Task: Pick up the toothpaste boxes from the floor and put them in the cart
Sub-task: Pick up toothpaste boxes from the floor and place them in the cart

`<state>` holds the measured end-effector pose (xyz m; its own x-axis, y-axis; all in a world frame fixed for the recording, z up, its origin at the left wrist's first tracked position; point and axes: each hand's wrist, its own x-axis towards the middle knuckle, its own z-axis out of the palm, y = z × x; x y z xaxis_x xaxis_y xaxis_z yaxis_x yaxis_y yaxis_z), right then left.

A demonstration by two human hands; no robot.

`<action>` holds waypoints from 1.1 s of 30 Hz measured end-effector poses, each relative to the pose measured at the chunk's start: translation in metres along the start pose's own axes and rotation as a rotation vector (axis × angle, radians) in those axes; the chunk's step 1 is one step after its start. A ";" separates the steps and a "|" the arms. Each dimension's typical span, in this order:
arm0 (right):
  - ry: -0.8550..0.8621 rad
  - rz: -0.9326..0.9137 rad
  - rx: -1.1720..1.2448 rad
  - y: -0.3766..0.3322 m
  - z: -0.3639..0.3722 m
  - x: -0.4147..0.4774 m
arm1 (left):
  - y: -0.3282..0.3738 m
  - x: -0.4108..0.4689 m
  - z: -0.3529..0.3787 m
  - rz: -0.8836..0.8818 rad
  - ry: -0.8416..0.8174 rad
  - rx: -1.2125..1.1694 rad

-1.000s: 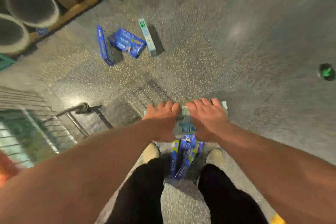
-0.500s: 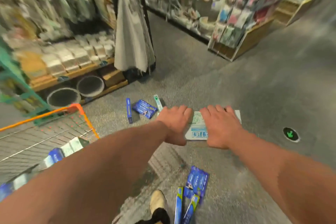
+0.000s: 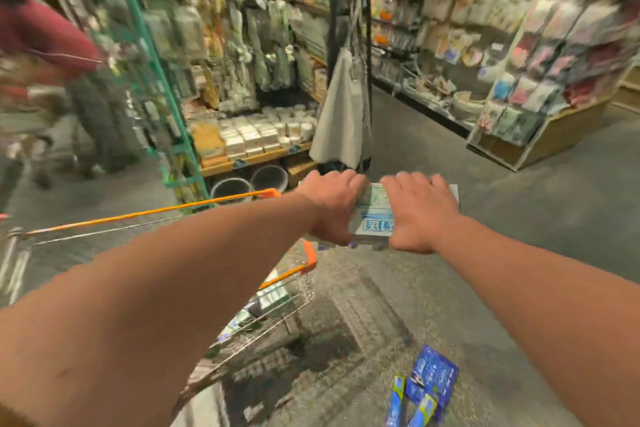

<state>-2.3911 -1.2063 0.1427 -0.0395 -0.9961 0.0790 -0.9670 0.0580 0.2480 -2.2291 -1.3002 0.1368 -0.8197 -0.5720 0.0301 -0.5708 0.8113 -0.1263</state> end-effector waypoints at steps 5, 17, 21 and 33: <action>0.038 -0.078 0.021 -0.087 -0.019 0.044 | -0.081 -0.059 0.002 -0.075 -0.029 0.038; -0.057 0.144 0.208 -0.274 0.028 0.142 | -0.265 -0.101 0.081 0.047 -0.148 0.183; -0.119 0.242 0.219 -0.283 0.059 0.162 | -0.280 -0.070 0.118 0.120 -0.161 0.199; -0.003 0.560 0.322 -0.291 0.194 0.259 | -0.334 0.068 0.229 0.368 -0.261 0.280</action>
<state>-2.1688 -1.4944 -0.0959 -0.5607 -0.8208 0.1092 -0.8266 0.5470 -0.1323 -2.0832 -1.6377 -0.0456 -0.9038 -0.2952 -0.3099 -0.1832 0.9213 -0.3431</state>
